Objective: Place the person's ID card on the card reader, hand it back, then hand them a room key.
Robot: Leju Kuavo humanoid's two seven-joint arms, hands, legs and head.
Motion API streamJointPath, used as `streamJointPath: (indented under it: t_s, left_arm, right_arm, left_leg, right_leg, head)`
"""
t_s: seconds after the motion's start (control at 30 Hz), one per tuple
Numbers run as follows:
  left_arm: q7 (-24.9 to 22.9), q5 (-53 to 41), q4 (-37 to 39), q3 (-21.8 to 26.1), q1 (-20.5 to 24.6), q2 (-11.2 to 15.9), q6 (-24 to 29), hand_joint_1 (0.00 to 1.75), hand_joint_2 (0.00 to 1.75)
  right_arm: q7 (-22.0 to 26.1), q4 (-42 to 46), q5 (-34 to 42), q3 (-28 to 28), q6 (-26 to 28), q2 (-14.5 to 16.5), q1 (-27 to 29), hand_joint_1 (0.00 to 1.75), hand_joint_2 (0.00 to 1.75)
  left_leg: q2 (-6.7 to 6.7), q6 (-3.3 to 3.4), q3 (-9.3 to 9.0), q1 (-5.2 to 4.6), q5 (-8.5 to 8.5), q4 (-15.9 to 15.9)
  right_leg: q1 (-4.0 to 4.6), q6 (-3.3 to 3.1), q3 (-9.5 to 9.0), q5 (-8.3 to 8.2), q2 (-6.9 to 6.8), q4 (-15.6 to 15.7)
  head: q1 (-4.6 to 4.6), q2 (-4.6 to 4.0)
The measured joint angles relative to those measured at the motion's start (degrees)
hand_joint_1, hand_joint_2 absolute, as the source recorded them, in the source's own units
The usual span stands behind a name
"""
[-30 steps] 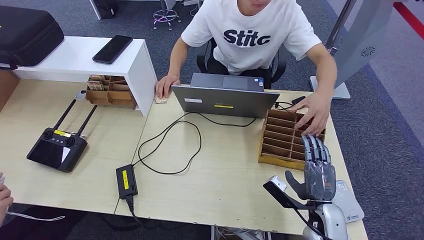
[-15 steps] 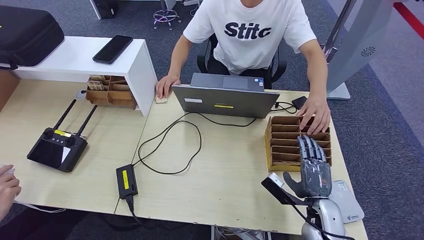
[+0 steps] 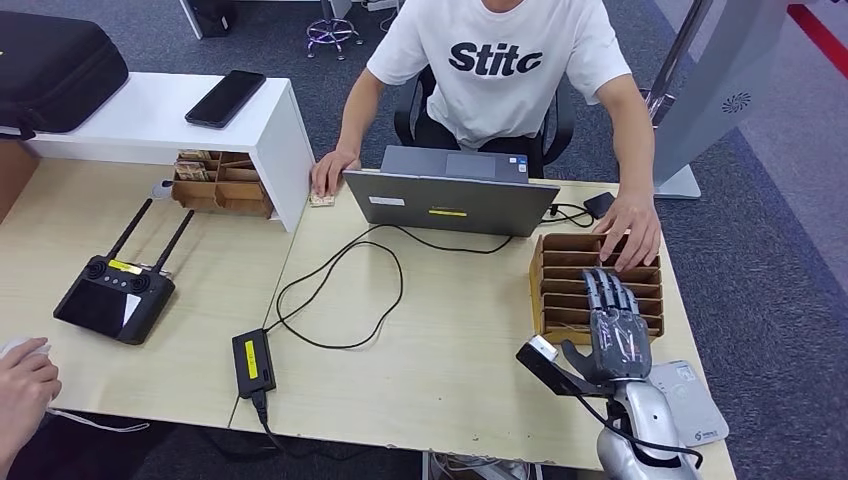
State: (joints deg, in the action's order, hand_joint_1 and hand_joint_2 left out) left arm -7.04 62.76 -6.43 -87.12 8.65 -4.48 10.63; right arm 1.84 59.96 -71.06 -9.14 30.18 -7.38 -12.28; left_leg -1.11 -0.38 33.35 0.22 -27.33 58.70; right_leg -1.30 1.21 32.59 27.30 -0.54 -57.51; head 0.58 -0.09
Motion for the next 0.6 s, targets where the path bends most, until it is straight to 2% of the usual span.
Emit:
streamJointPath:
  t_s: [0.6]
  left_arm:
    - [0.1, 0.6, 0.0, 0.0, 0.0, 0.0, 0.0, 0.00, 1.75]
  right_arm:
    - [1.6, -1.8, -0.2, 1.9, 3.7, -2.5, 2.6, 0.00, 1.75]
  left_leg:
    - [0.01, 0.00, 0.00, -0.01, -0.01, 0.0]
  right_leg:
    - [0.00, 0.00, 0.02, 0.00, 0.01, 0.0]
  head:
    - [0.00, 0.00]
